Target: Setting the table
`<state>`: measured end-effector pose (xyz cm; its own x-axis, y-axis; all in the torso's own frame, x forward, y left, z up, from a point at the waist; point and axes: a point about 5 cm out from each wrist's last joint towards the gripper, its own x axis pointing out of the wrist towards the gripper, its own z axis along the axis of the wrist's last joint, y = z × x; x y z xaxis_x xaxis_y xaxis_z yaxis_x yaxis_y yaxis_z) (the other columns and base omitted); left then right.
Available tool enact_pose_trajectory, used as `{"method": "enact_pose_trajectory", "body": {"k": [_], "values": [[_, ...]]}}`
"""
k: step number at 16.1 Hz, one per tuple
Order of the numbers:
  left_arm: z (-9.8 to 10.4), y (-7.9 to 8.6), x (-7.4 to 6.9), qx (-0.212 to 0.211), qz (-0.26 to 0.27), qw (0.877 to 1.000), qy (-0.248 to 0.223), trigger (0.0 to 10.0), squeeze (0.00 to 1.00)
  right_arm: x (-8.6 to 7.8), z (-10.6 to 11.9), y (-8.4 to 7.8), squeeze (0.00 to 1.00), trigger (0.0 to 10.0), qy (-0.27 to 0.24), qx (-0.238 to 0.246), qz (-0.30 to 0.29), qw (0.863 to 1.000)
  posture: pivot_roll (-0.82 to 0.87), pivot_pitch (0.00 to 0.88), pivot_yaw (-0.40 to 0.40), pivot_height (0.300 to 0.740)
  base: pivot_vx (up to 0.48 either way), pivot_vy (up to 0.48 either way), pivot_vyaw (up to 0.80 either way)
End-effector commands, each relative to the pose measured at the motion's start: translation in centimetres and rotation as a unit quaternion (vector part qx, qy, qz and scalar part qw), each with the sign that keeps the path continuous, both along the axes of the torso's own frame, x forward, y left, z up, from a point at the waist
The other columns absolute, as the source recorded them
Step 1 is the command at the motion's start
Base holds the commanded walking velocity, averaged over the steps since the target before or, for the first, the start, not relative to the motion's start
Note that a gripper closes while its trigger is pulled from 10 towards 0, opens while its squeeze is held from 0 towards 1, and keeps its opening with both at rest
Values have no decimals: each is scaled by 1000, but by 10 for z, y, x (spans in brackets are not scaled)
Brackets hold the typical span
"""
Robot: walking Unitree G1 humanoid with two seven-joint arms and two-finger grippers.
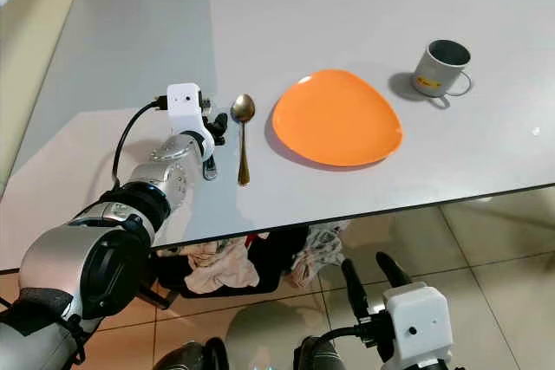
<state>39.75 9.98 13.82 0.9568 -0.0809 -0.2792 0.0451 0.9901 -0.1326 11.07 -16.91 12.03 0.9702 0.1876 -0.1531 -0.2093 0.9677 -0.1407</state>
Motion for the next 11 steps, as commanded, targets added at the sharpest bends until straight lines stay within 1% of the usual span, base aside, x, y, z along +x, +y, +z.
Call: {"method": "enact_pose_trajectory", "body": {"k": [1,6,8,11], "values": [[3,-1,1,14,-11,1000,1,10000,1000,-1,2,2,0,10000,1,9,-1,1000,-372,159,44,740,0,0,0],[3,0,1,18,-14,1000,-1,10000,1000,2,1,3,0,10000,-2,9,-2,1000,-368,150,49,740,0,0,0],[3,1,1,41,-18,999,-6,10000,1000,6,1,4,0,10000,-7,10,-1,1000,-358,135,52,740,0,0,0],[4,4,2,43,-18,999,-10,10000,1000,10,0,4,0,10000,-10,12,1,1000,-345,124,51,740,0,0,0]]}}
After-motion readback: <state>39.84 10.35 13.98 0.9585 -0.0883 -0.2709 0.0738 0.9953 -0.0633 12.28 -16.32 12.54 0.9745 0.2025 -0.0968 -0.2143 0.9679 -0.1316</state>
